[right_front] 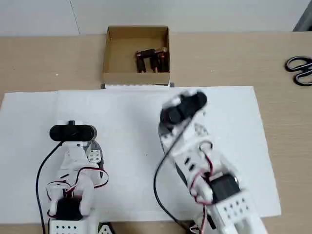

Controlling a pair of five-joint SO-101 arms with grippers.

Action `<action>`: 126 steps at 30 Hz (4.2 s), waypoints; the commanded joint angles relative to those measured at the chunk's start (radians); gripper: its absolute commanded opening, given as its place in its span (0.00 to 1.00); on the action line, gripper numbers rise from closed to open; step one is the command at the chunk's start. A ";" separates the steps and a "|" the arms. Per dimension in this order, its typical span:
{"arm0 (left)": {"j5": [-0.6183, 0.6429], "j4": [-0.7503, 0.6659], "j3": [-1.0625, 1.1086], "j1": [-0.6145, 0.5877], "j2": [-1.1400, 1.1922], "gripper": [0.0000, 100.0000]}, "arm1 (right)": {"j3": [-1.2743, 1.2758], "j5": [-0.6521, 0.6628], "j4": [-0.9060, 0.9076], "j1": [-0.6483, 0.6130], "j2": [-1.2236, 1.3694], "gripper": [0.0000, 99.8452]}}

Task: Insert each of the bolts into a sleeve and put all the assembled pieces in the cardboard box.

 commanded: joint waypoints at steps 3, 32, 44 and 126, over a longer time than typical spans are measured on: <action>-0.005 -0.025 -0.005 0.002 -0.009 0.01 | -0.334 -0.014 -0.022 0.019 0.346 0.00; 0.023 -0.021 -0.005 -0.005 -0.009 0.01 | -1.927 -0.006 -0.170 0.108 1.942 0.00; 0.071 -0.018 -0.005 -0.005 -0.009 0.01 | -2.111 0.098 -0.065 0.099 2.130 0.02; 0.066 -0.020 -0.007 0.000 -0.009 0.01 | -0.985 -0.114 0.944 0.374 0.627 0.00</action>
